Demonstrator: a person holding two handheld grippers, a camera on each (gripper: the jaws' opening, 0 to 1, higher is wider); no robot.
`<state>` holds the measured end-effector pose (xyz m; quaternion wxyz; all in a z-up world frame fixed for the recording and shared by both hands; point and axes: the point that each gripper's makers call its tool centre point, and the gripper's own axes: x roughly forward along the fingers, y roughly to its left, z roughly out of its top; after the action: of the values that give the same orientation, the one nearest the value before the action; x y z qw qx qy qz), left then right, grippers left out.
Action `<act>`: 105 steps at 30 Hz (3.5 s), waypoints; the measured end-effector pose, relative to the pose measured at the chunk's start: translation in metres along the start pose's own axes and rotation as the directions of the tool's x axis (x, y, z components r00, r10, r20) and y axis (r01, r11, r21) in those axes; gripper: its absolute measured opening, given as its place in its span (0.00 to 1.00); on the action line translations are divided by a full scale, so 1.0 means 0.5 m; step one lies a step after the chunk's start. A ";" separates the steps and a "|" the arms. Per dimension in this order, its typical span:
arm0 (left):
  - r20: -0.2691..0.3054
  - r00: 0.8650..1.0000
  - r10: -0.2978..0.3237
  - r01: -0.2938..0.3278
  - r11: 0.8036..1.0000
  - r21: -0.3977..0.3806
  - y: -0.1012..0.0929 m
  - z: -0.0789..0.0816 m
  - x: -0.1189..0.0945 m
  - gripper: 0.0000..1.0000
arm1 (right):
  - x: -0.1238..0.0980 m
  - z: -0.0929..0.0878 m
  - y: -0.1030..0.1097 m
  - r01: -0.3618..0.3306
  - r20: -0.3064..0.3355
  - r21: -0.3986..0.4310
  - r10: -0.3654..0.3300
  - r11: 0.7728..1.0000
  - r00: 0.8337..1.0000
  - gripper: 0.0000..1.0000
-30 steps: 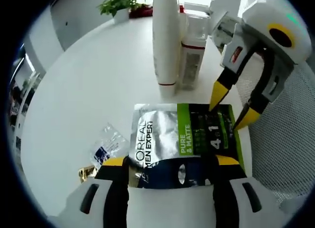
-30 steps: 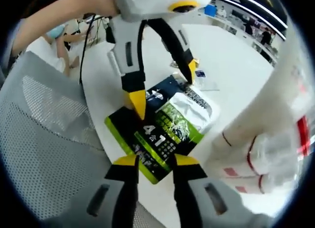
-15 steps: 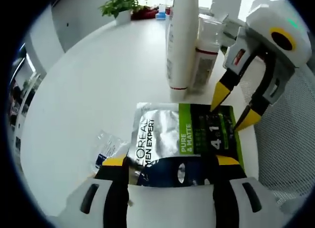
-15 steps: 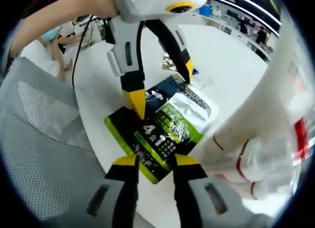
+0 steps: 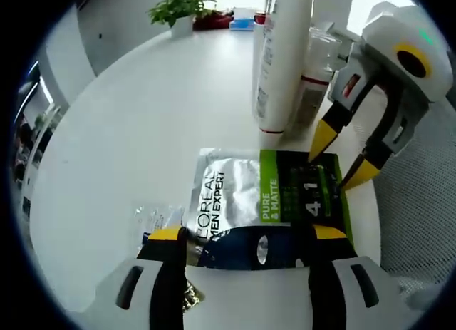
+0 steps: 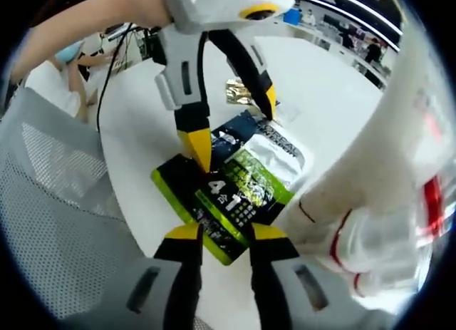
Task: Arrange the skincare products in the storage area until every visible bottle or jar stands upright without overlapping.
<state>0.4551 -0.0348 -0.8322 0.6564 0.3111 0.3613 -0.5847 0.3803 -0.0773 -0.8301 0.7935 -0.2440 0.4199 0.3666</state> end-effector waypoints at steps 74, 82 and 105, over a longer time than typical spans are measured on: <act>0.126 0.949 0.289 -0.262 0.945 -0.195 -0.098 0.041 -0.219 0.77 | -0.217 0.109 -0.018 0.105 0.305 -0.005 -0.099 0.994 0.947 0.40; 0.150 0.932 0.331 -0.296 0.930 -0.219 -0.109 0.055 -0.250 0.81 | -0.263 0.104 -0.040 0.142 0.330 0.023 -0.141 0.990 0.933 0.45; 0.179 0.874 0.452 -0.364 0.853 -0.374 -0.134 0.043 -0.312 0.97 | -0.324 0.056 -0.083 0.139 0.354 0.063 -0.153 0.988 0.923 0.76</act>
<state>0.3822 0.0237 -0.6890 0.8503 0.1877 0.2891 -0.3977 0.3653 -0.1441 -0.6751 0.8861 -0.1892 0.2560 0.3369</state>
